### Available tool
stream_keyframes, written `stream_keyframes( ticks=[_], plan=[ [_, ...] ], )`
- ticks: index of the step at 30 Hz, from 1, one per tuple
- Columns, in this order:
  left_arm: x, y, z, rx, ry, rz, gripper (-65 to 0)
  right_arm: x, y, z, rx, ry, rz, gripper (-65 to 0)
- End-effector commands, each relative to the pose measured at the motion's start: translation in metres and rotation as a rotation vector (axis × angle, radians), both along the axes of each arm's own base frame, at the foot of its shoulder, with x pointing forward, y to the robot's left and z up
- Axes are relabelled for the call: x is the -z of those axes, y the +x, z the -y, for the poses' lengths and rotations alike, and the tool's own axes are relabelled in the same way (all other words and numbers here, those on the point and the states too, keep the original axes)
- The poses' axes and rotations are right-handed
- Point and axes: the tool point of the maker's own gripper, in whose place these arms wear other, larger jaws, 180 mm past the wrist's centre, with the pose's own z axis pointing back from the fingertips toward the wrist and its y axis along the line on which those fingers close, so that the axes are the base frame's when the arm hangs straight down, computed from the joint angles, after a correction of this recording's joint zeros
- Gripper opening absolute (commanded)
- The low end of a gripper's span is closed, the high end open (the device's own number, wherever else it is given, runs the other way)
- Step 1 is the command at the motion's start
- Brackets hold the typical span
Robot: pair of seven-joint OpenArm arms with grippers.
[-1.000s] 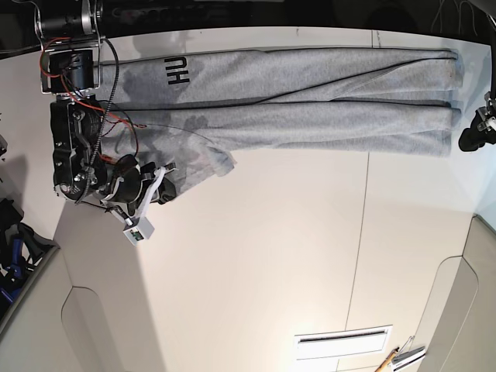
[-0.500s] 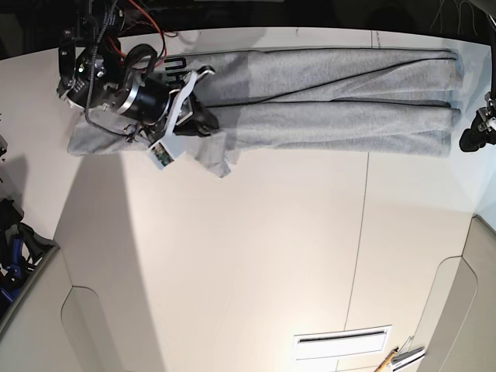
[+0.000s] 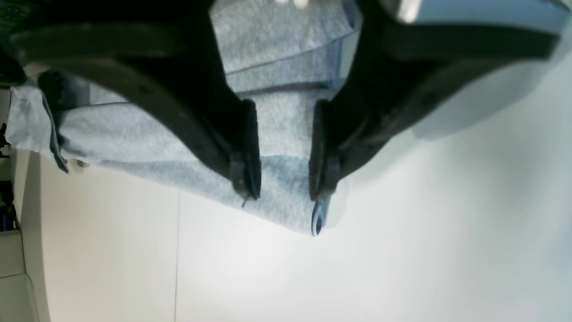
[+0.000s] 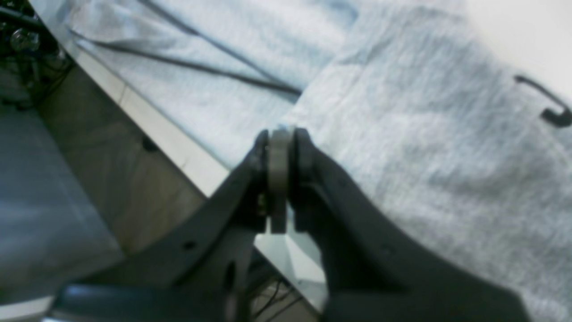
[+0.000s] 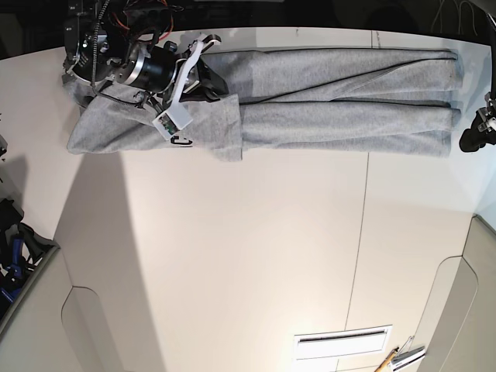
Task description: Fold the T-shirt properly
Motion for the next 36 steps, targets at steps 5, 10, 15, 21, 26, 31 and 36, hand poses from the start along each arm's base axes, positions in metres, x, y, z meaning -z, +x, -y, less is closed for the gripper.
stream_keyframes(
  ticks=[5,10,15,21,26,31,36],
  plan=[
    [-0.019,0.009,-0.008,0.002,0.027,0.054,-43.2,-0.010,0.004,-0.004,-0.003,0.033,0.027,-65.0],
    [-0.024,0.015,-0.012,-0.020,0.033,0.096,-37.2,-0.010,0.003,-0.004,-0.004,0.032,0.026,-40.1],
    [-0.011,-0.002,-0.013,-0.017,0.047,0.038,-31.7,-0.014,0.008,-0.005,0.005,0.045,0.048,-31.8],
    [0.006,-0.031,-0.016,-0.032,0.054,-0.026,-31.7,-0.020,0.014,-0.005,0.006,0.046,0.076,-31.8],
    [0.014,-0.045,-0.018,-0.051,0.063,-0.043,-31.8,-0.024,0.022,-0.004,0.006,0.041,0.100,-31.8],
    [0.025,-0.050,-0.010,-0.083,0.028,-0.036,-31.8,-0.029,0.030,-0.003,0.010,0.040,0.127,-31.8],
    [0.041,-0.056,0.001,-0.112,0.017,-0.039,-31.8,-0.024,0.045,0.017,0.056,-0.054,0.159,-31.8]
  ],
)
